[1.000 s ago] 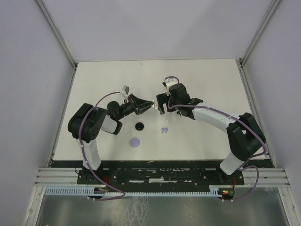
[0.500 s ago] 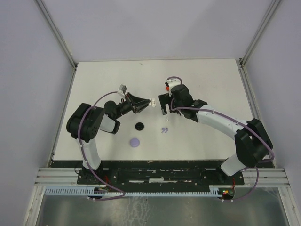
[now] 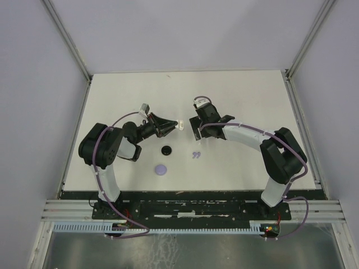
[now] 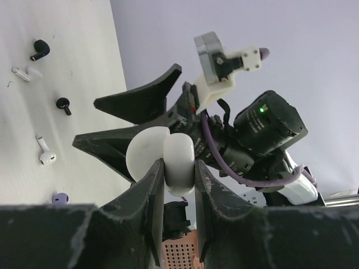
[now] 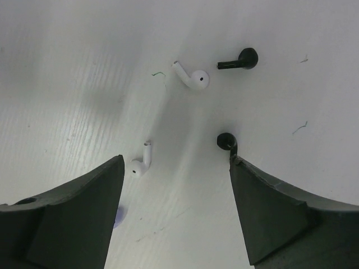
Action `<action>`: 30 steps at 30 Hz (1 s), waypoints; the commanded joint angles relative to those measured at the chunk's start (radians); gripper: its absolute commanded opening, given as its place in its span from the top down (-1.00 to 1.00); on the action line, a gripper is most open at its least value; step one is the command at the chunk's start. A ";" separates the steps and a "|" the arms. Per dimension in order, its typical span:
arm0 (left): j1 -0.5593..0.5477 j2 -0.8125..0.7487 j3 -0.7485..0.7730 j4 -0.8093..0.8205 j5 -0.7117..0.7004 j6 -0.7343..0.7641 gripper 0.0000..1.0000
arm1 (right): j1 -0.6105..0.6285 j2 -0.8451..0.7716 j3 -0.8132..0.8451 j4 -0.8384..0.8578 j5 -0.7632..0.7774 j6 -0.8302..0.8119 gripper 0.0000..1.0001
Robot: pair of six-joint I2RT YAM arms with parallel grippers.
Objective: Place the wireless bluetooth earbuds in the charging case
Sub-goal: Pick up the earbud from the center of the board.
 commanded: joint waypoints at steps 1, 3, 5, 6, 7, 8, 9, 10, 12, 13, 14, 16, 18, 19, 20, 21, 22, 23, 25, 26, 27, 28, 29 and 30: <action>0.003 -0.005 -0.011 0.158 0.030 -0.033 0.94 | -0.004 0.041 0.082 -0.011 -0.019 0.008 -0.62; 0.004 -0.005 -0.015 0.162 0.032 -0.034 0.94 | -0.004 0.044 0.077 -0.010 -0.028 0.007 -0.53; 0.006 -0.004 -0.017 0.164 0.033 -0.033 0.94 | -0.005 0.044 0.071 -0.011 -0.041 0.002 -0.45; 0.008 -0.003 -0.017 0.163 0.034 -0.034 0.94 | -0.003 0.041 0.066 -0.012 -0.049 0.001 -0.41; 0.008 -0.002 -0.016 0.166 0.035 -0.034 0.94 | -0.003 0.039 0.063 -0.012 -0.054 -0.001 -0.38; 0.009 -0.001 -0.017 0.168 0.035 -0.036 0.94 | -0.003 0.036 0.057 -0.014 -0.059 0.000 -0.35; 0.009 0.001 -0.018 0.170 0.036 -0.036 0.94 | -0.002 0.034 0.052 -0.015 -0.063 0.000 -0.33; 0.010 0.001 -0.018 0.172 0.036 -0.038 0.94 | 0.001 0.032 0.047 -0.016 -0.065 0.001 -0.32; 0.014 0.004 -0.021 0.177 0.037 -0.043 0.94 | 0.006 0.028 0.036 -0.022 -0.055 0.003 -0.33; 0.015 0.004 -0.022 0.183 0.037 -0.046 0.94 | 0.008 0.024 0.030 -0.025 -0.038 0.004 -0.33; 0.017 0.004 -0.023 0.189 0.038 -0.049 0.94 | 0.013 0.021 0.022 -0.026 -0.020 0.002 -0.33; 0.021 0.003 -0.026 0.193 0.040 -0.051 0.94 | 0.018 0.012 0.007 -0.033 0.009 -0.002 -0.34; 0.022 0.003 -0.031 0.194 0.041 -0.051 0.94 | 0.023 0.004 -0.004 -0.043 0.041 -0.010 -0.36; 0.024 0.003 -0.032 0.195 0.041 -0.051 0.94 | 0.026 0.001 -0.011 -0.047 0.055 -0.012 -0.36; 0.025 0.002 -0.033 0.196 0.043 -0.050 0.94 | 0.029 -0.003 -0.017 -0.049 0.065 -0.013 -0.37; 0.026 0.003 -0.035 0.197 0.043 -0.050 0.94 | 0.029 -0.007 -0.025 -0.049 0.071 -0.014 -0.37; 0.028 0.003 -0.035 0.198 0.043 -0.050 0.94 | 0.031 -0.011 -0.033 -0.047 0.075 -0.013 -0.37; 0.029 0.005 -0.036 0.198 0.044 -0.050 0.94 | 0.032 -0.014 -0.043 -0.046 0.079 -0.013 -0.36; 0.030 0.007 -0.038 0.202 0.045 -0.051 0.94 | 0.035 -0.016 -0.049 -0.046 0.086 -0.014 -0.37; 0.031 0.008 -0.037 0.204 0.046 -0.051 0.94 | 0.036 -0.014 -0.053 -0.045 0.090 -0.015 -0.37; 0.032 0.008 -0.039 0.204 0.046 -0.051 0.94 | 0.037 -0.012 -0.055 -0.045 0.093 -0.016 -0.37; 0.032 0.010 -0.039 0.205 0.046 -0.051 0.94 | 0.039 -0.008 -0.055 -0.045 0.097 -0.017 -0.37; 0.034 0.010 -0.038 0.205 0.046 -0.051 0.94 | 0.042 -0.003 -0.055 -0.044 0.101 -0.018 -0.37; 0.034 0.012 -0.039 0.205 0.046 -0.051 0.94 | 0.045 0.001 -0.055 -0.044 0.104 -0.020 -0.37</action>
